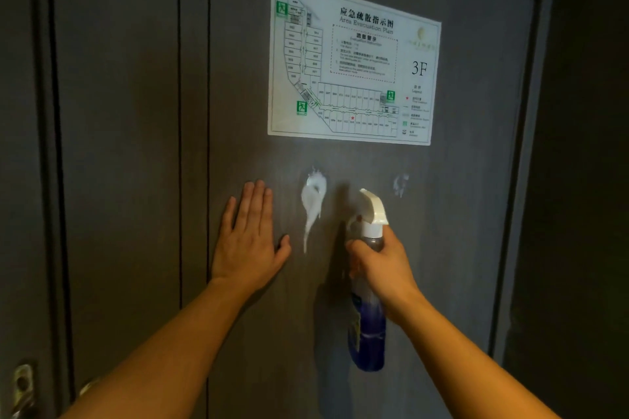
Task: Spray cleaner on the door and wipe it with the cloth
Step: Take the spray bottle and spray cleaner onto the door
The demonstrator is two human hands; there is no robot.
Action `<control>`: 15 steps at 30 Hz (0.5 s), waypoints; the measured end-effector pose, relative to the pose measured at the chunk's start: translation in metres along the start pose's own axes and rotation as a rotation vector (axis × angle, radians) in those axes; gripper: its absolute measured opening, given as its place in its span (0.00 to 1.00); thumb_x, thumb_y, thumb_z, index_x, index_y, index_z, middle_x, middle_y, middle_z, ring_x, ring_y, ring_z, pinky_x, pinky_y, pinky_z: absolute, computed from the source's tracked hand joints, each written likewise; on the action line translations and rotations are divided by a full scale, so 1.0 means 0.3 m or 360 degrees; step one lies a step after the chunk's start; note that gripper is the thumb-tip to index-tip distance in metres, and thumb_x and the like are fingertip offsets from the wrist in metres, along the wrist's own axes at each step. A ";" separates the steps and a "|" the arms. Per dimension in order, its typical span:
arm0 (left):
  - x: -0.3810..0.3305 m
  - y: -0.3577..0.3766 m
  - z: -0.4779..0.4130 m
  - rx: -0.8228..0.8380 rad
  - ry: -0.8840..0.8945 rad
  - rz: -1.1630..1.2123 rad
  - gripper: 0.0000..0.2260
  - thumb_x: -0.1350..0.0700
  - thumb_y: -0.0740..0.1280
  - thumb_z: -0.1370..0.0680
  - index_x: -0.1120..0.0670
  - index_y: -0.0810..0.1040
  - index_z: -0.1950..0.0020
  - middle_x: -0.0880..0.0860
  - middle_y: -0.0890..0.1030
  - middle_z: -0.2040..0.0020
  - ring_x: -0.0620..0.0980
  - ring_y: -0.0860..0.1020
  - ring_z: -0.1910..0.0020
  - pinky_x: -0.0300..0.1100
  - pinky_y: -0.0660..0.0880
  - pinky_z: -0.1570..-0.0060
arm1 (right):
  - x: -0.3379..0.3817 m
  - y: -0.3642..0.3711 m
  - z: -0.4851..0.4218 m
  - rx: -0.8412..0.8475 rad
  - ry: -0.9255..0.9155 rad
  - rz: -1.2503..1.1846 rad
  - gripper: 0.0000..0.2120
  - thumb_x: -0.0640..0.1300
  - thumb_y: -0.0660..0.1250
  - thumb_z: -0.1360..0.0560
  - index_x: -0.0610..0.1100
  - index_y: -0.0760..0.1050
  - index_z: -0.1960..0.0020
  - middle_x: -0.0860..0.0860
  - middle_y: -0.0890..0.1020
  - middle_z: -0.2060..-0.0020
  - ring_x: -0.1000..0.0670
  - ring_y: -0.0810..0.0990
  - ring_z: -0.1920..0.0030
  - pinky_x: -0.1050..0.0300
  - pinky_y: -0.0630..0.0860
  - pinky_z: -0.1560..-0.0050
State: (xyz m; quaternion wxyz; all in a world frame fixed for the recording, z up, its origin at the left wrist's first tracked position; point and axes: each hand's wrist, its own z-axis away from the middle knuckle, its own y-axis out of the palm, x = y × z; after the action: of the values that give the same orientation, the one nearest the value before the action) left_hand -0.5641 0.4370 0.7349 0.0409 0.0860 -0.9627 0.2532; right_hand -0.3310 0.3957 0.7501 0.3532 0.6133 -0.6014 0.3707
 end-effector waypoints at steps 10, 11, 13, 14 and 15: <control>-0.004 0.005 -0.006 0.0001 -0.0008 -0.0032 0.42 0.38 0.57 0.23 0.60 0.47 0.18 0.61 0.46 0.18 0.56 0.42 0.18 0.56 0.43 0.20 | 0.010 -0.200 -0.093 -0.0282 0.0020 0.0090 0.11 0.34 0.66 0.25 0.46 0.75 0.46 0.43 0.78 0.63 0.46 0.77 0.65 0.48 0.79 0.60; -0.005 0.003 -0.006 0.0002 -0.0007 -0.0033 0.41 0.38 0.57 0.23 0.60 0.47 0.18 0.61 0.47 0.18 0.56 0.42 0.18 0.56 0.43 0.20 | 0.009 -0.204 -0.096 -0.0275 0.0022 0.0096 0.10 0.34 0.66 0.25 0.45 0.75 0.47 0.43 0.77 0.64 0.46 0.77 0.65 0.48 0.79 0.60; -0.004 0.001 -0.005 0.0005 0.0000 -0.0042 0.41 0.38 0.57 0.23 0.60 0.48 0.19 0.61 0.47 0.18 0.57 0.43 0.18 0.57 0.44 0.20 | 0.007 -0.204 -0.093 -0.0260 0.0031 0.0104 0.08 0.34 0.66 0.24 0.44 0.74 0.48 0.43 0.77 0.64 0.46 0.77 0.65 0.50 0.79 0.62; -0.003 0.001 -0.004 0.0006 0.0003 -0.0050 0.41 0.38 0.56 0.23 0.60 0.47 0.19 0.61 0.47 0.18 0.57 0.43 0.18 0.57 0.44 0.20 | 0.005 -0.204 -0.088 -0.0250 0.0037 0.0115 0.09 0.34 0.66 0.24 0.44 0.74 0.46 0.43 0.78 0.64 0.46 0.77 0.65 0.51 0.79 0.62; -0.003 -0.001 -0.004 0.0007 0.0004 -0.0055 0.41 0.38 0.56 0.23 0.60 0.47 0.19 0.61 0.47 0.18 0.57 0.44 0.18 0.57 0.45 0.20 | 0.002 -0.204 -0.084 -0.0236 0.0044 0.0123 0.11 0.35 0.66 0.24 0.46 0.74 0.43 0.43 0.79 0.63 0.46 0.78 0.65 0.52 0.80 0.62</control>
State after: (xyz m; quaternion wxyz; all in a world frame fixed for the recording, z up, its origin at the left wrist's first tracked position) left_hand -0.5632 0.4375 0.7359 0.0461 0.1026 -0.9605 0.2547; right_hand -0.2707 0.4192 0.7632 0.3913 0.5565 -0.6455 0.3472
